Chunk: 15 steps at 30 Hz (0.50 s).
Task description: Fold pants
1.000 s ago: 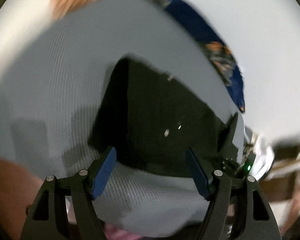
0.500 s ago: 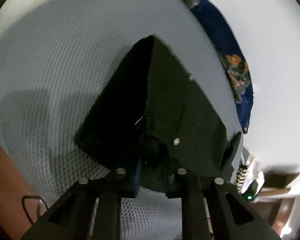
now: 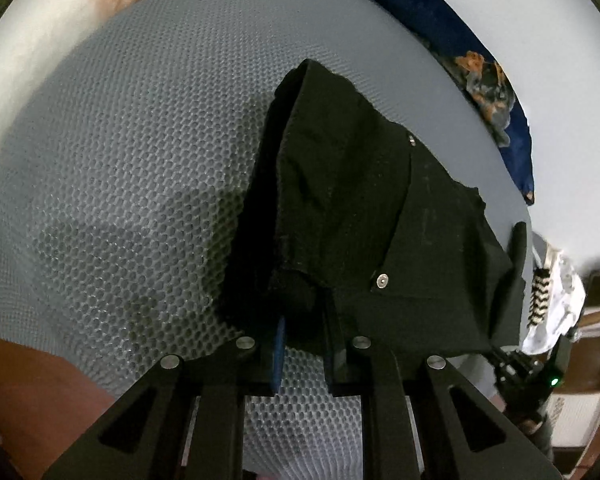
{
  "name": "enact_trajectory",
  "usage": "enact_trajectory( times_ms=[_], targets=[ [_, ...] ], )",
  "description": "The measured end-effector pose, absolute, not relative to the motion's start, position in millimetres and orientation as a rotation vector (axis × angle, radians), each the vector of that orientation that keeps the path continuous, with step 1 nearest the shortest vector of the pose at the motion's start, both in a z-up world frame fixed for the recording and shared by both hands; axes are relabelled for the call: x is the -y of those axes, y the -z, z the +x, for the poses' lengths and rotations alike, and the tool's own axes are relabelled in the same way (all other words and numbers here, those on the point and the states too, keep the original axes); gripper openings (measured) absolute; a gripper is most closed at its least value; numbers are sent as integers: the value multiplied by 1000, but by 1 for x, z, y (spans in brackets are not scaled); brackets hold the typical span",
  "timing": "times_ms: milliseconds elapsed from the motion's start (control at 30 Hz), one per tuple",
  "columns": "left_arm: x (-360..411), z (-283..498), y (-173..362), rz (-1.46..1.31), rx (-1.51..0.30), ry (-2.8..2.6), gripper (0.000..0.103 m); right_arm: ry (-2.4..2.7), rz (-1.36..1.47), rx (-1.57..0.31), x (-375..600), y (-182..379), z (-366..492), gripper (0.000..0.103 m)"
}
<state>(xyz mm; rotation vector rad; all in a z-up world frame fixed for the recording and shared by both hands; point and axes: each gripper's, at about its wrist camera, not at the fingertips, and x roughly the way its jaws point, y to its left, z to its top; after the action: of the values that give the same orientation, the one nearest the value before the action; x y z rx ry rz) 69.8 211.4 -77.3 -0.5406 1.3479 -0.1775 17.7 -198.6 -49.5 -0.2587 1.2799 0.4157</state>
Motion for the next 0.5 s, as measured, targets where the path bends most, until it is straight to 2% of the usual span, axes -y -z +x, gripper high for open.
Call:
enact_trajectory(
  times_ms=[200, 333, 367, 500],
  targets=[
    [-194, 71, 80, -386, -1371, 124, 22, -419, -201, -1323, 199, 57, 30, 8],
    [-197, 67, 63, -311, -1354, 89, 41, -424, -158, -1327, 202, 57, 34, 9],
    [-198, 65, 57, -276, -1344, 70, 43, -424, -148, -1328, 203, 56, 35, 9],
    [-197, 55, 28, -135, -1248, 13, 44, -433, -115, -1327, 205, 59, 37, 11]
  ],
)
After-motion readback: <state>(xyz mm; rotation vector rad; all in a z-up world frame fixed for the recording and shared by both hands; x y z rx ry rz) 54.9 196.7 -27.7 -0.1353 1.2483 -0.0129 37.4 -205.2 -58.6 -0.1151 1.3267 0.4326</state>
